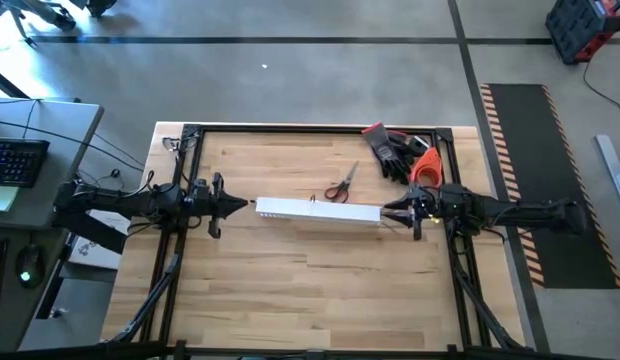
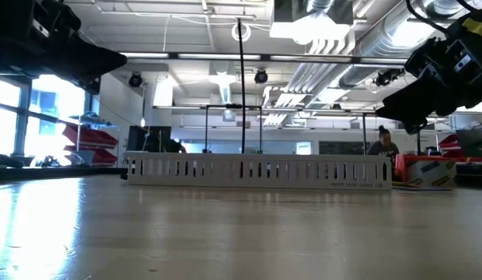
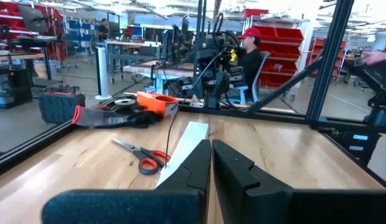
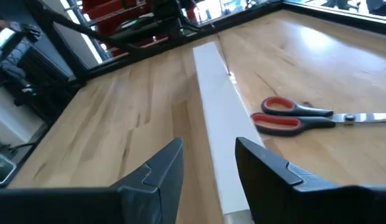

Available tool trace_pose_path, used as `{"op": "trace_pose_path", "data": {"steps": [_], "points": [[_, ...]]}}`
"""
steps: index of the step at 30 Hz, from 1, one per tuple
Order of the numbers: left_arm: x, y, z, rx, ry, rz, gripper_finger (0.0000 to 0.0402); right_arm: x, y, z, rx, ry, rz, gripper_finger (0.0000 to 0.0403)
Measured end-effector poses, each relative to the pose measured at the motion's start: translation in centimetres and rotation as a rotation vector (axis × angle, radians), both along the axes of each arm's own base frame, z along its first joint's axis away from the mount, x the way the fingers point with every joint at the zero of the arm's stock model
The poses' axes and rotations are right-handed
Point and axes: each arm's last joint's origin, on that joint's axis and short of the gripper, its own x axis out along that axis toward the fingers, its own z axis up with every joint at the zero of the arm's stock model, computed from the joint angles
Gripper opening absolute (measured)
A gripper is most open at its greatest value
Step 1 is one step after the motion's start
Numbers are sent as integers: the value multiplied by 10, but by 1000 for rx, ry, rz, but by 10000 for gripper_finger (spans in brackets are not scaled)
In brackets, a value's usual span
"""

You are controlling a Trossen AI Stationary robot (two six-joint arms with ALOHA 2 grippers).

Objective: Ziptie cables
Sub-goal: Return to Home Position

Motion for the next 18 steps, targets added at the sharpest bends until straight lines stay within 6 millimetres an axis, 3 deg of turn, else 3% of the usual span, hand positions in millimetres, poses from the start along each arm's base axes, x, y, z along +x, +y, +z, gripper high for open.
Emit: {"op": "trace_pose_path", "data": {"steps": [18], "points": [[-4, 7, 1, -2, -15, 64, 0, -16, 21, 26, -8, -308, 182, 133]]}}
